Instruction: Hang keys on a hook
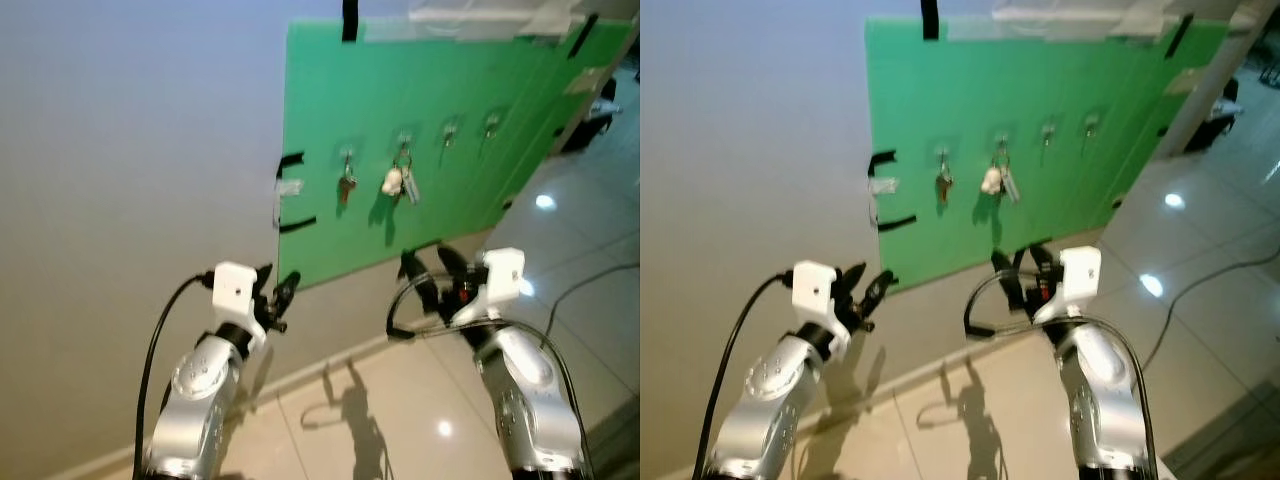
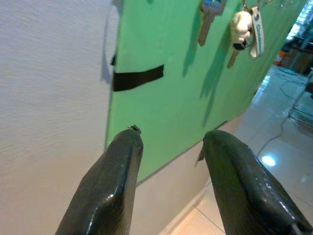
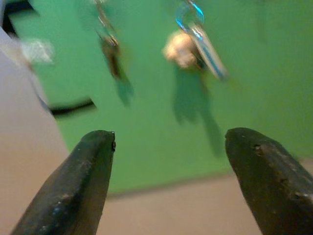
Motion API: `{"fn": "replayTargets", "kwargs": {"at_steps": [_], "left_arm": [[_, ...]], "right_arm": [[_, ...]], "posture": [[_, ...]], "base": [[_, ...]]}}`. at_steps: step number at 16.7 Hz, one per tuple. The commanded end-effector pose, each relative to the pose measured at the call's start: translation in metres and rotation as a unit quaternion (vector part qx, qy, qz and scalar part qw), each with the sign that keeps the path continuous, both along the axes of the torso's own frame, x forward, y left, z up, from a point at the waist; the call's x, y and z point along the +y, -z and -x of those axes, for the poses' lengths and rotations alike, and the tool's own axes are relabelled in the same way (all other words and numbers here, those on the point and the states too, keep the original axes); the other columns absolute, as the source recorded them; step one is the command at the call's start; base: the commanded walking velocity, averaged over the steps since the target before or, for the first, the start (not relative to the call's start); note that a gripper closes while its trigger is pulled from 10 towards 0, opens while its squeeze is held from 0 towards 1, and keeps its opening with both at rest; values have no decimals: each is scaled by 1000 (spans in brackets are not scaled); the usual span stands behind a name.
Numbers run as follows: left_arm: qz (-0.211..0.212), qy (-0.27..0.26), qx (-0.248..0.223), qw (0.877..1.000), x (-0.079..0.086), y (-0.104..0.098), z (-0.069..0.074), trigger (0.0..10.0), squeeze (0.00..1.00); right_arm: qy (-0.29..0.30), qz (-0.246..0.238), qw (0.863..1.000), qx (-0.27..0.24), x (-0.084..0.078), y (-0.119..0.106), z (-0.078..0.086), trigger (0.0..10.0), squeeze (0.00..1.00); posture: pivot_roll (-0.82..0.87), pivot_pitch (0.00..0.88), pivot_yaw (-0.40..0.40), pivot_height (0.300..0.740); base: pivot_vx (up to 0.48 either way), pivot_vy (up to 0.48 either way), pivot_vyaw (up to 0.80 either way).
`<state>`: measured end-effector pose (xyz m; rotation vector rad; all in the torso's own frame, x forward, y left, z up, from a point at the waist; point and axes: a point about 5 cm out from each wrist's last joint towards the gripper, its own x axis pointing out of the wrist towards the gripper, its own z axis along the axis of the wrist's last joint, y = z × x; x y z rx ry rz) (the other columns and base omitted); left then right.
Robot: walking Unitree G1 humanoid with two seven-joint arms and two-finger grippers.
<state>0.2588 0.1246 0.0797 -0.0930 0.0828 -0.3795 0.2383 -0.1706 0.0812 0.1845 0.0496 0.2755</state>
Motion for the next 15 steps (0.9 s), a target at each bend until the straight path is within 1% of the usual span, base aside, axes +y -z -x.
{"fn": "replayTargets", "kwargs": {"at_steps": [1, 2, 3, 4, 5, 6, 7, 8, 9, 10, 11, 13, 15], "left_arm": [[-11, -14, -9, 1000, 7, -4, 3, 10000, 0], [-11, -14, -9, 1000, 7, -4, 3, 10000, 0], [-9, -20, -4, 1000, 12, -1, 9, 10000, 0], [-7, -23, 0, 1000, 16, 1, 13, 10000, 0], [-7, -23, 0, 1000, 16, 1, 13, 10000, 0], [-14, -32, 1, 999, 20, 3, 16, 10000, 0], [-14, -32, 1, 999, 20, 3, 16, 10000, 0], [-21, -40, 3, 999, 23, 5, 16, 10000, 0], [-14, -41, 2, 999, 24, 5, 13, 10000, 0], [-14, -41, 2, 999, 24, 5, 13, 10000, 0], [-17, -40, -3, 999, 22, 4, 9, 10000, 0], [5, -31, -8, 999, 17, 2, 1, 10000, 0], [14, -19, -11, 1000, 13, 1, -2, 10000, 0]], "right_arm": [[85, 27, 996, 15, -18, 12, 13, 10000, 1000], [85, 27, 996, 15, -18, 12, 13, 10000, 1000], [172, 27, 983, 56, -34, 27, 23, 10000, 1000], [228, 26, 969, 88, -43, 36, 31, 10000, 1000], [228, 26, 969, 88, -43, 36, 31, 10000, 1000], [256, 31, 960, 106, -49, 41, 37, 10000, 1000], [256, 31, 960, 106, -49, 41, 37, 10000, 1000], [258, 44, 959, 105, -50, 39, 38, 10000, 0], [242, 64, 963, 98, -47, 35, 34, 10000, 0], [242, 64, 963, 98, -47, 35, 34, 10000, 0], [226, 77, 967, 88, -43, 32, 29, 10000, 0], [200, 98, 973, 62, -34, 24, 16, 10000, 0], [186, 99, 976, 49, -30, 20, 7, 10000, 0]], "posture": [[-27, 0, -30, 740], [-27, 0, -30, 740], [-24, 0, -16, 740], [-24, 0, -16, 740], [-24, 0, -16, 740], [-19, 0, -10, 740], [-19, 0, -10, 740], [-24, 0, -6, 740], [-28, 0, -4, 740], [-28, 0, -4, 740], [-33, 0, 1, 740], [-42, 0, 4, 740], [-47, 0, 9, 740]], "base": [[0, 0, 0], [0, 0, 0], [0, 0, 0], [0, 0, 0], [0, 0, 0], [0, 0, 0], [0, 0, 0], [0, 0, 0], [0, 0, 0], [0, 0, 0], [0, -461, 0], [0, -458, 0], [0, -454, 0]]}}
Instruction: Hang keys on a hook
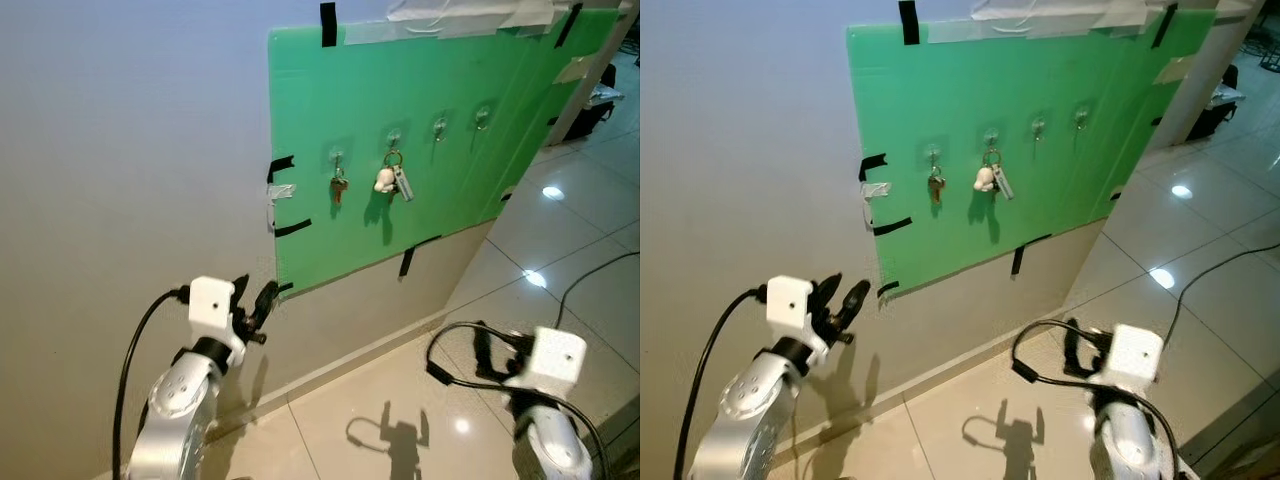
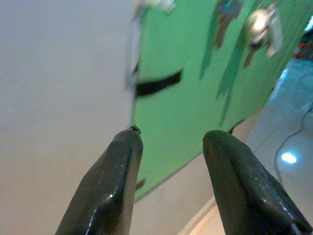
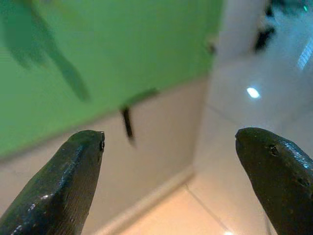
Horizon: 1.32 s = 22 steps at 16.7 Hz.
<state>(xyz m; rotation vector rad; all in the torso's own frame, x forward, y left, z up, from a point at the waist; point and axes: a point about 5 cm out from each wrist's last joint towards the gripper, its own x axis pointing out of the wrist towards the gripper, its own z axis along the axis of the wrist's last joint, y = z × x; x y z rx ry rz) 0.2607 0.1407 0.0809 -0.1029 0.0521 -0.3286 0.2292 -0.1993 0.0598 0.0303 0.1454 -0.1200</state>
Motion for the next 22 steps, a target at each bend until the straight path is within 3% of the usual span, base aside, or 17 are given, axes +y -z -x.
{"fn": "replayTargets", "kwargs": {"at_steps": [1, 6, 11, 22], "left_arm": [[6, 13, 0, 1000, -4, 1, -1, 10000, 0], [6, 25, -3, 1000, -7, 0, -3, 10000, 0], [10, 67, 4, 998, -16, 4, -6, 10000, 0], [21, 61, 14, 998, -15, 10, -19, 10000, 0]], "right_arm": [[-9, 16, 1000, -10, 1, -4, -7, 10000, 0], [-29, 4, 999, -24, 7, -8, -15, 10000, 0], [-21, 15, 1000, -11, -1, -8, -17, 10000, 0], [-32, 7, 999, -20, 0, -8, -22, 10000, 0]], "posture": [[-51, 0, 12, 740], [-52, 0, 16, 740], [-59, 0, 11, 736], [-52, 0, -14, 685]], "base": [[0, -454, 0], [0, -454, 0], [0, -446, -89], [0, 0, -345]]}}
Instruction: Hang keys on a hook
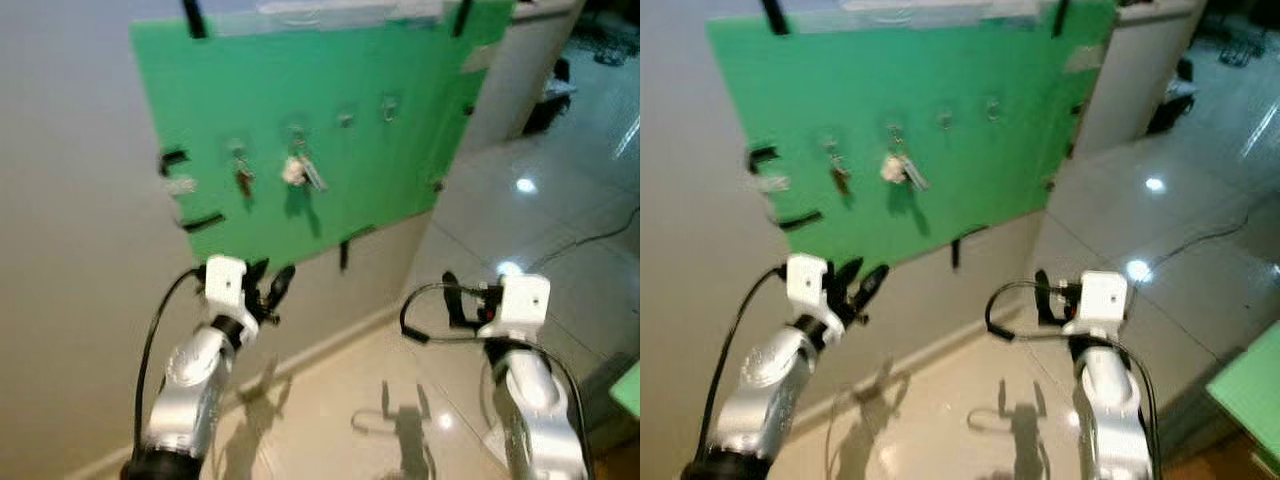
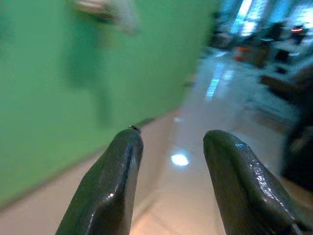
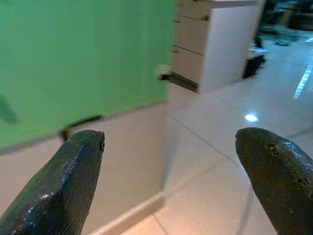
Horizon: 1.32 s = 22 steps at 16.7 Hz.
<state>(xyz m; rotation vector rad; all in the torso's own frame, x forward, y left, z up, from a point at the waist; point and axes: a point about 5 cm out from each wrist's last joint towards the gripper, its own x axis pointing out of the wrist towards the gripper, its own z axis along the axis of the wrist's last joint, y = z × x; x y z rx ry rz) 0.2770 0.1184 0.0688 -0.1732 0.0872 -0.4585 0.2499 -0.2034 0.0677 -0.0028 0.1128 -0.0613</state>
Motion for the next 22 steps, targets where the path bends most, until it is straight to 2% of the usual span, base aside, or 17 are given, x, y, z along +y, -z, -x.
{"fn": "replayTargets", "kwargs": {"at_steps": [1, 3, 5, 8, 17, 22], "left_arm": [[-14, -4, -8, 1000, 7, -2, -3, 10000, 0], [-19, -1, -10, 1000, 8, -2, -6, 10000, 0], [-18, -5, -20, 1000, 13, -6, -13, 10000, 0], [-16, -1, -31, 999, 14, -11, -18, 10000, 0], [-14, 29, -51, 998, 2, -18, -17, 10000, 0], [3, 29, -50, 998, -2, -18, -16, 10000, 0]], "right_arm": [[-1, -13, 1000, -3, 4, 0, -2, 10000, 0], [18, -61, 998, 6, 2, 3, -2, 10000, 0], [18, -73, 997, 14, 2, 4, -3, 10000, 0], [5, -60, 998, 15, 4, 5, -4, 10000, 0], [-4, -33, 999, 12, 2, 3, -8, 10000, 0], [-1, 7, 1000, -3, -4, -1, -7, 10000, 0]], "posture": [[-49, 0, -17, 680], [-46, 0, -20, 676], [-47, 0, -27, 676], [-46, 0, -29, 676], [-43, 0, -32, 676], [-59, 0, -26, 676]], "base": [[0, 0, -400], [0, 0, -472], [0, 0, -528], [0, 0, -517], [0, -476, -506], [0, -469, -506]]}}
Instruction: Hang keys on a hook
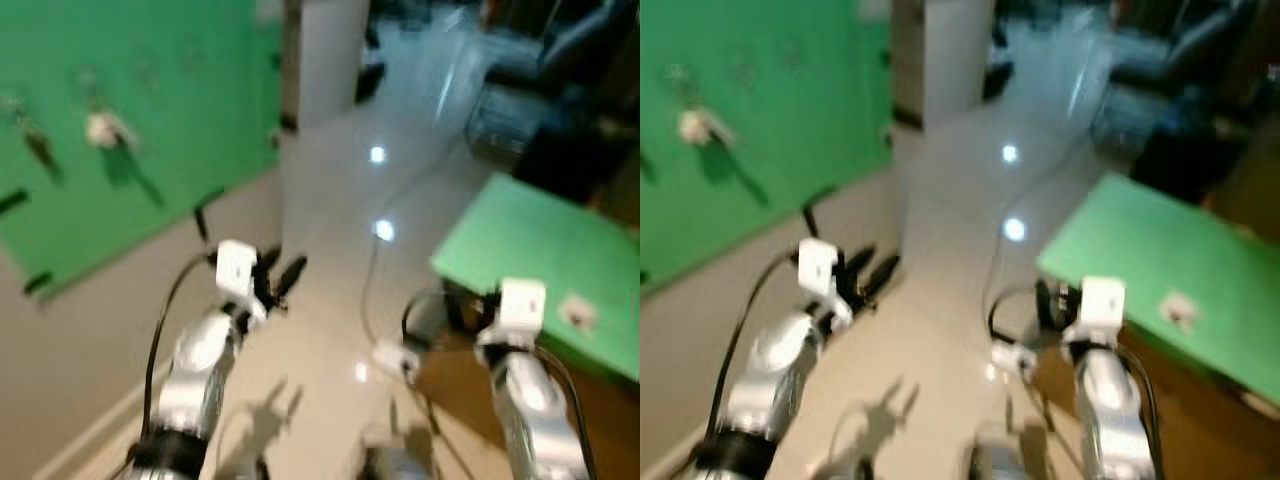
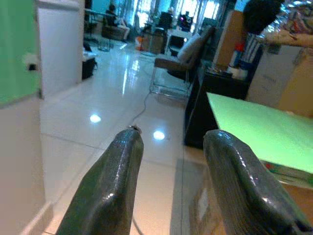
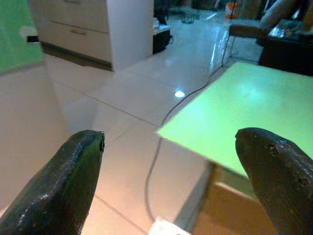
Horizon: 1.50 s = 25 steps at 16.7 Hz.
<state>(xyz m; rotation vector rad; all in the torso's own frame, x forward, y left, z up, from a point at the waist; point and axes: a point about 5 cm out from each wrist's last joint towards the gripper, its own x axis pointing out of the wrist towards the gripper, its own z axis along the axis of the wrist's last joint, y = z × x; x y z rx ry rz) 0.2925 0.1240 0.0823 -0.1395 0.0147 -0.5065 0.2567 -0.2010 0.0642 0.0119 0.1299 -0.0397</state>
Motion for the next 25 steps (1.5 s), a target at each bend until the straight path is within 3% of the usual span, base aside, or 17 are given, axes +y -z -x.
{"fn": "replayTargets", "kwargs": {"at_steps": [1, 6, 11, 16, 18, 22, 25], "left_arm": [[15, 8, -9, 1000, -8, -5, 0, 10000, 0], [15, 4, -9, 1000, -10, -6, -5, 10000, 0], [9, -14, -17, 1000, -7, -10, -11, 10000, 0], [9, -7, -10, 1000, -13, -5, -6, 10000, 0], [-48, -20, -16, 999, -16, -1, -9, 10000, 0], [-32, -12, -13, 999, -18, -2, -10, 10000, 0], [-10, -20, -7, 1000, -12, -3, -8, 10000, 0]], "right_arm": [[11, 25, 999, -16, -8, -6, 0, 10000, 0], [17, 16, 1000, -12, -8, -3, -2, 10000, 0], [6, 35, 999, -22, 0, -4, -6, 10000, 0], [13, 15, 999, -38, -2, -7, -7, 10000, 0], [12, 15, 999, -40, -4, -9, -7, 10000, 0], [7, 4, 999, -43, -5, -12, -14, 10000, 0], [9, 4, 1000, -2, -2, -2, -20, 10000, 0]], "posture": [[-59, 0, -25, 676], [-58, 0, -18, 676], [-45, 0, -17, 676], [-62, 0, -4, 728], [-76, 0, -1, 740], [-75, 0, -1, 740], [-54, 0, -4, 740]], "base": [[0, -461, -506], [101, -424, -505], [0, 0, 0], [0, 0, 0], [0, 0, 0], [0, 0, 0], [160, 0, 0]]}}
